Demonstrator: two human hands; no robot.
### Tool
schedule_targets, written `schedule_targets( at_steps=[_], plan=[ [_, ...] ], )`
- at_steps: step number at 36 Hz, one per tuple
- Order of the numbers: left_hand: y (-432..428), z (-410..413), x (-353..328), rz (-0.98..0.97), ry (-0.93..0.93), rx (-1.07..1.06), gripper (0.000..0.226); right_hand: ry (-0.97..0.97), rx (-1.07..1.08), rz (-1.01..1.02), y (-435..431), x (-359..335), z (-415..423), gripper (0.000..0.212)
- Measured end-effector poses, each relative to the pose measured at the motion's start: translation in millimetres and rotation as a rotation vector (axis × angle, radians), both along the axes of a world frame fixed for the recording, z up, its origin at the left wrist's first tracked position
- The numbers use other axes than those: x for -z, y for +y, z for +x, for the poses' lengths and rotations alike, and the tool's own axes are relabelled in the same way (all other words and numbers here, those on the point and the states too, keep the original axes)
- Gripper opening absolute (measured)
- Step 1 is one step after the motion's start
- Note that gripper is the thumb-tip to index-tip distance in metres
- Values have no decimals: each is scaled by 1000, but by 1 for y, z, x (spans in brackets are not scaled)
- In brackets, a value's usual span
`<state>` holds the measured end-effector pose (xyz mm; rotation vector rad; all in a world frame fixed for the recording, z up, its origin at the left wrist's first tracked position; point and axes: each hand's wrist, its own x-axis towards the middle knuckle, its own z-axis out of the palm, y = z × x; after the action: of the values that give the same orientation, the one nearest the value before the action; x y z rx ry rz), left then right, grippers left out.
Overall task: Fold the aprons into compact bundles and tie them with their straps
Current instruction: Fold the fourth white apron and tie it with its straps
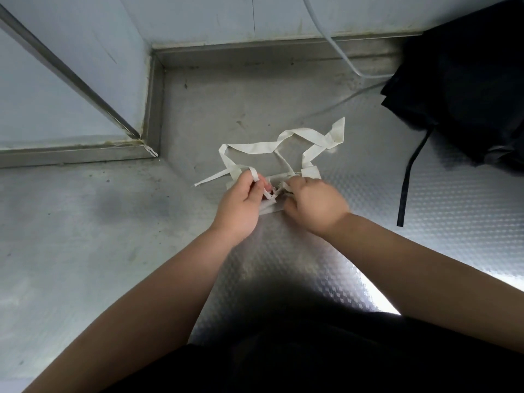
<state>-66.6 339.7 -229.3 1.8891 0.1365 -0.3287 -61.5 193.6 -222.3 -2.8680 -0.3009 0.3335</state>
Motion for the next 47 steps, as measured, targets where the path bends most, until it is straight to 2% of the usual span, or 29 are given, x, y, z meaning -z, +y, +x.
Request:
schedule_targets(
  at_steps=[4, 5, 7, 9, 12, 15, 17, 22, 24, 27, 31, 37, 40, 42, 44, 47],
  plan=[
    [0, 0, 4, 141, -84, 67, 25, -431, -46, 97, 2, -3, 4, 26],
    [1, 0, 3, 131, -70, 66, 24, -451, -58, 116, 2, -1, 6, 25],
    [1, 0, 2, 40, -15, 37, 25, -385, -109, 129, 2, 3, 6, 26],
    [2, -1, 1, -20, 15, -1, 27, -224, -133, 174, 1, 9, 4, 29],
    [3, 0, -3, -70, 14, -65, 27, -12, 18, 343, -1, 7, 2, 34],
    [5, 0, 0, -127, 46, -190, 25, 37, 125, 446, -10, 4, 3, 25],
    [6, -2, 5, -54, -1, -226, 25, 44, 131, 440, -13, 5, 2, 20],
    [4, -17, 9, 319, -227, -201, 19, 93, 213, 491, -13, 6, 2, 13],
    [2, -20, 9, 396, -235, -222, 19, 107, 199, 484, -14, 5, 3, 13],
    [-2, -20, 7, 385, -122, -240, 16, 134, 222, 507, -16, 4, 5, 12],
    [3, -12, 8, 313, 4, -297, 17, 131, 271, 560, -16, 1, 4, 33],
    [0, -14, 9, 430, 13, -352, 16, 138, 346, 575, -15, -4, 0, 17],
    [1, -14, 11, 410, 33, -366, 16, 226, 449, 660, -19, -8, 4, 8],
    [4, -12, 11, 379, 36, -353, 18, 288, 467, 719, -24, -12, 6, 11],
    [6, -11, 10, 365, 37, -322, 19, 315, 420, 647, -27, -14, 7, 4],
    [6, -11, 10, 387, 26, -291, 19, 257, 288, 393, -27, -13, 7, 23]
  ],
)
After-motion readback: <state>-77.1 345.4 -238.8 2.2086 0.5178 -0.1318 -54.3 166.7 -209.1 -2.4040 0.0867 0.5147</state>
